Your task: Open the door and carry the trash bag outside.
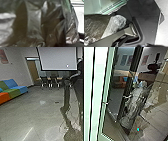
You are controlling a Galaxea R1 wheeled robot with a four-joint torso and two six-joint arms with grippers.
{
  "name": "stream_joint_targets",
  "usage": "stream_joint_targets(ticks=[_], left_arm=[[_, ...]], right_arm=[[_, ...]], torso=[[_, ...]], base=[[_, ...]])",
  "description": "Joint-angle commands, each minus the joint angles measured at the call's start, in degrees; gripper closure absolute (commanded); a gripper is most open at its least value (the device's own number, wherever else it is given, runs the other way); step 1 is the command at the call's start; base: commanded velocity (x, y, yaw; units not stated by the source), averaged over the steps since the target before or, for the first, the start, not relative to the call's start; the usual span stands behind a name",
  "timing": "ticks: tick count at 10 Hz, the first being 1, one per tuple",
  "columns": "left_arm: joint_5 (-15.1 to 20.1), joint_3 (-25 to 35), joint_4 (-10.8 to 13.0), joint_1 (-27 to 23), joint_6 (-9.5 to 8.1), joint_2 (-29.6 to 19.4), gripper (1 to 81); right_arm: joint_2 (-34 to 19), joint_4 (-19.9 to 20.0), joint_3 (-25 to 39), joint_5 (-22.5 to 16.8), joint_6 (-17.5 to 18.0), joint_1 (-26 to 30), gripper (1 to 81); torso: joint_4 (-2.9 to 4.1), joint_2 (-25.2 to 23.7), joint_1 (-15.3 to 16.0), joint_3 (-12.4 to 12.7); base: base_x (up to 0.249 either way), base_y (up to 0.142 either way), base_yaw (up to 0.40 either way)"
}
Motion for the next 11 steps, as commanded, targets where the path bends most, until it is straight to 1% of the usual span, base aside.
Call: stream_joint_targets(ticks=[1, 2, 6, 7, 11], left_arm=[[3.76, -0.42, 1.03, -3.62, 0.71, 0.06, 81.1], [3.76, -0.42, 1.92, -3.7, 0.62, 0.33, 81.1], [3.76, -0.68, 1.92, -3.71, 0.71, 0.24, 81.1], [3.76, -0.68, 2.01, -3.79, 0.71, 0.42, 81.1], [3.76, -0.68, 2.1, -3.71, 0.71, 1.47, 81.1]], right_arm=[[4.12, 0.48, -5.67, -2.34, -0.3, 2.29, 1.0], [5.98, 0.39, -8.95, -2.51, -0.39, 2.21, 1.0], [8.45, 0.57, -10.38, -2.42, -3.2, 1.42, 1.0], [8.63, 0.48, -11.16, -2.51, -3.2, 1.42, 1.0], [8.63, 0.39, -12.32, -2.25, -3.2, 1.06, 1.0]], torso=[[0.0, 0.0, 0.02, -0.09], [0.0, -0.05, -0.05, 0.3], [0.0, -0.05, -0.07, 0.57], [0.0, -0.05, -0.07, 0.57], [0.0, -0.05, -0.07, 0.59]], base=[[0.0, 0.0, 0.0], [0.0, 0.0, 0.0], [0.0, 0.0, 0.0], [0.0, 0.0, 0.0], [-0.085, 0.0, 0.0]])
